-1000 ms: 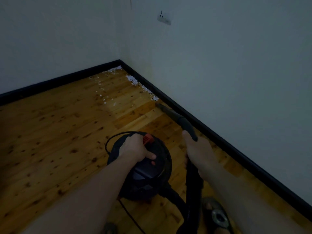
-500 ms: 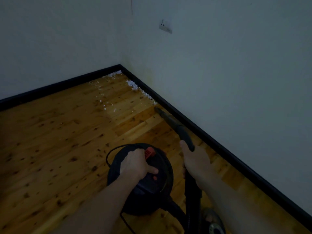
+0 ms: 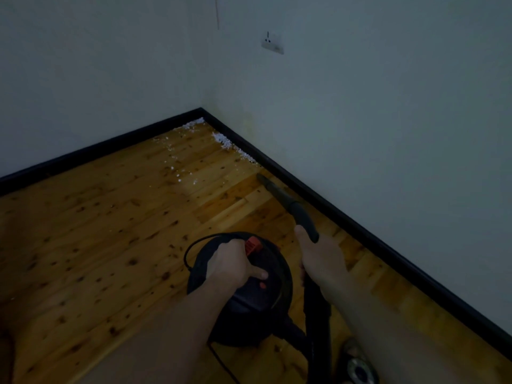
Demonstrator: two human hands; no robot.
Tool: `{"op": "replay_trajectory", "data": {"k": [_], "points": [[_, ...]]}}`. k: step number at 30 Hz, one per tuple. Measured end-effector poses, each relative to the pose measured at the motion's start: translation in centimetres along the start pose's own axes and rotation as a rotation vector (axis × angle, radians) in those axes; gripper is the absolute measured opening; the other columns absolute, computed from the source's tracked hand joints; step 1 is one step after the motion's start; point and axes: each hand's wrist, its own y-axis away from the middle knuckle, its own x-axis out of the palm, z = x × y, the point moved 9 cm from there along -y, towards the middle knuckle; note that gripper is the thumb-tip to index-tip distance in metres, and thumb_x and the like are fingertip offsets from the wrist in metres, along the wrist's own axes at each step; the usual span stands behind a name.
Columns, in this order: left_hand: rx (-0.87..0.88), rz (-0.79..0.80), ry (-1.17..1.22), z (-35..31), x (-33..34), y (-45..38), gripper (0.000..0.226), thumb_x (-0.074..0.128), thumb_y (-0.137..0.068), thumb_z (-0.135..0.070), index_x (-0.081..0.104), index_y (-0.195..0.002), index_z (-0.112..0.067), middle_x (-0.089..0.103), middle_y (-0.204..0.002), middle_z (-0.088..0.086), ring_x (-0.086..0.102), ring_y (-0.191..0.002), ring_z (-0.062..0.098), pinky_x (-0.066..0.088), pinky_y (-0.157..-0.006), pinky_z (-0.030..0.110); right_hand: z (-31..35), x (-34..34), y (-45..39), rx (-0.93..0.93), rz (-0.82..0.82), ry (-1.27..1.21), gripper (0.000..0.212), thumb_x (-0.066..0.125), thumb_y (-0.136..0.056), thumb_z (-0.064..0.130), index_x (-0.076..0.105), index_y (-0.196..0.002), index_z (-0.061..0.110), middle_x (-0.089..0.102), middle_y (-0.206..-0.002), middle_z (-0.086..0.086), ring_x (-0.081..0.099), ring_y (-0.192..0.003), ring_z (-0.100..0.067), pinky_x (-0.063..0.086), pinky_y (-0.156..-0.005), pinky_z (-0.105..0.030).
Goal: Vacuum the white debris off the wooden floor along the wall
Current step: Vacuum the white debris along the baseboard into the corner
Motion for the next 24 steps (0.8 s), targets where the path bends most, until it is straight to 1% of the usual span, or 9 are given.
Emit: {"op": "replay_trajectory", "data": {"k": [3, 6, 8, 10, 12, 14, 17, 21, 24], "points": [[-0.001, -0.016, -0.015, -0.2, -0.5, -0.3, 0.064, 0.095, -0.057, -0.061, 0.06, -0.092, -0.022, 0.065, -0.089, -0.003, 0.063, -0.082, 0.02, 0.049, -0.061, 0.036, -1.0, -0.6, 0.7, 0.016, 0.012, -0.039, 0.046, 0.052, -0.105, 0.051, 0.056, -0.086, 0.01, 0.055, -0.056, -0.007, 0.053, -0.038, -0.018, 0.046, -0.042, -0.027], [-0.012, -0.001, -0.007, -0.3, -0.5, -0.3, 0.062, 0.095, -0.059, -0.059, 0.06, -0.093, -0.021, 0.066, -0.089, -0.001, 0.063, -0.081, 0.021, 0.05, -0.061, 0.037, -1.5, -1.5, 0.9, 0.025, 0.019, -0.054, 0.046, 0.053, -0.105, 0.051, 0.058, -0.09, 0.008, 0.055, -0.051, -0.006, 0.053, -0.041, -0.022, 0.047, -0.044, -0.03], [-0.009, 0.001, -0.017, -0.3, 0.0, -0.2, 0.062, 0.095, -0.059, -0.059, 0.061, -0.094, -0.021, 0.066, -0.089, -0.001, 0.063, -0.081, 0.021, 0.051, -0.062, 0.038, -1.4, -1.9, 0.3, 0.025, 0.006, -0.065, 0.046, 0.054, -0.104, 0.052, 0.058, -0.093, 0.008, 0.055, -0.053, -0.008, 0.054, -0.041, -0.022, 0.048, -0.044, -0.03], [-0.012, -0.006, -0.014, -0.2, 0.4, 0.0, 0.065, 0.095, -0.058, -0.061, 0.061, -0.097, -0.022, 0.066, -0.091, -0.003, 0.063, -0.084, 0.02, 0.054, -0.066, 0.038, -1.1, -1.7, -0.6, 0.014, -0.002, -0.067, 0.047, 0.055, -0.103, 0.054, 0.059, -0.094, 0.008, 0.057, -0.06, -0.012, 0.055, -0.042, -0.022, 0.049, -0.044, -0.031], [-0.002, -0.025, -0.029, -0.3, 0.5, 0.0, 0.066, 0.095, -0.058, -0.061, 0.061, -0.099, -0.022, 0.065, -0.091, -0.004, 0.063, -0.086, 0.02, 0.053, -0.067, 0.038, -0.6, -1.1, -1.4, -0.004, -0.008, -0.044, 0.05, 0.053, -0.104, 0.055, 0.06, -0.091, 0.007, 0.057, -0.064, -0.014, 0.055, -0.041, -0.022, 0.049, -0.044, -0.03], [-0.016, -0.023, -0.022, 0.1, 0.4, -0.1, 0.064, 0.095, -0.06, -0.06, 0.06, -0.098, -0.022, 0.063, -0.09, -0.004, 0.062, -0.084, 0.019, 0.05, -0.064, 0.036, -0.1, 0.0, -1.6, -0.023, 0.008, -0.012, 0.05, 0.052, -0.105, 0.054, 0.056, -0.085, 0.008, 0.056, -0.064, -0.014, 0.054, -0.038, -0.021, 0.049, -0.045, -0.032], [-0.028, -0.019, -0.026, 0.4, -0.1, -0.6, 0.064, 0.095, -0.06, -0.06, 0.059, -0.096, -0.021, 0.064, -0.09, -0.003, 0.062, -0.082, 0.018, 0.05, -0.062, 0.036, 0.5, 0.8, -1.9, -0.033, 0.025, -0.056, 0.044, 0.054, -0.105, 0.051, 0.055, -0.088, 0.01, 0.055, -0.064, -0.016, 0.052, -0.038, -0.021, 0.047, -0.043, -0.03], [-0.036, -0.037, 0.005, 1.6, -1.6, -2.3, 0.066, 0.095, -0.058, -0.061, 0.059, -0.097, -0.021, 0.065, -0.091, -0.003, 0.064, -0.084, 0.02, 0.055, -0.067, 0.039, 1.4, 0.8, -3.3, 0.005, 0.022, -0.086, 0.044, 0.055, -0.105, 0.05, 0.056, -0.085, 0.01, 0.054, -0.057, -0.011, 0.052, -0.04, -0.021, 0.045, -0.042, -0.027], [-0.059, -0.044, 0.013, 2.4, -2.6, -3.0, 0.064, 0.094, -0.06, -0.062, 0.053, -0.088, -0.022, 0.063, -0.09, -0.002, 0.062, -0.084, 0.021, 0.049, -0.063, 0.037, 2.0, 1.0, -4.3, 0.02, 0.026, -0.074, 0.045, 0.053, -0.106, 0.05, 0.057, -0.088, 0.01, 0.054, -0.056, -0.01, 0.051, -0.037, -0.019, 0.045, -0.04, -0.025]]}}
